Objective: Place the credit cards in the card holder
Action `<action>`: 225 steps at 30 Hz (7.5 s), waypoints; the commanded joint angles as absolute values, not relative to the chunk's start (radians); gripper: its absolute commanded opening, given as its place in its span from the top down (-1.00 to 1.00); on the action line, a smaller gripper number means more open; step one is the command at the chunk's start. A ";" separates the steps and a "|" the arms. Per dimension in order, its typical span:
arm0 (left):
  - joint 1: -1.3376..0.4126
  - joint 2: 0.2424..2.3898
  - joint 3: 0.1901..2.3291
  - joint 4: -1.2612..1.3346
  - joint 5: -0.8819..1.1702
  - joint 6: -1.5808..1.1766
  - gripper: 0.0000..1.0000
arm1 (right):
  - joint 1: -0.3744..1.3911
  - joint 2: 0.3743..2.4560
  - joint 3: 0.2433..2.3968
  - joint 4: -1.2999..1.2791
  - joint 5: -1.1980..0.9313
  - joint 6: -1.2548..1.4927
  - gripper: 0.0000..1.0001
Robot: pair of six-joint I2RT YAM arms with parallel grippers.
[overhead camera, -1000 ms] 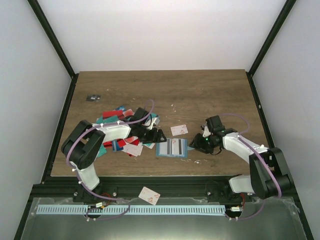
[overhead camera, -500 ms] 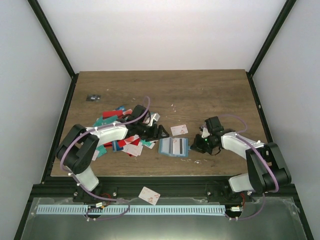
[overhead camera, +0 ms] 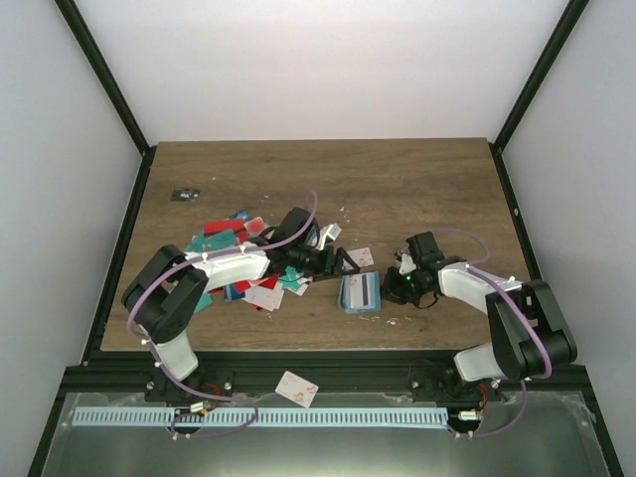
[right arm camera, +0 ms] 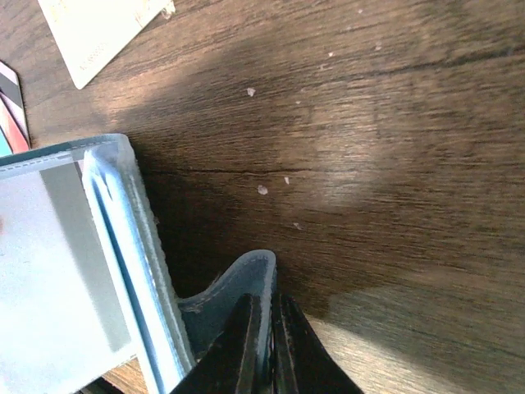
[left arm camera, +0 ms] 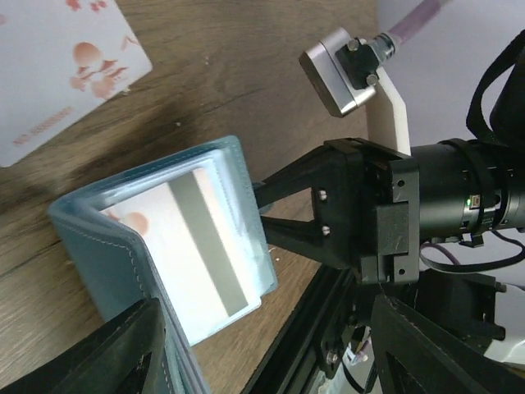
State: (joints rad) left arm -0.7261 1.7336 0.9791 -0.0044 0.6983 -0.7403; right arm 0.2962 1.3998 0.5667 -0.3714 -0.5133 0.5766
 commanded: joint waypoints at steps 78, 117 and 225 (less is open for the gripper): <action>-0.766 1.859 1.012 -0.178 0.524 -0.653 0.73 | 0.384 1.447 0.755 -0.487 -0.547 0.438 0.99; -0.770 1.895 0.967 -0.130 0.530 -0.644 0.92 | 0.536 1.668 0.911 -0.529 -0.482 0.527 0.99; -0.767 1.972 0.703 0.346 0.636 -0.904 0.92 | 0.894 2.090 1.086 -0.684 -0.305 1.052 0.99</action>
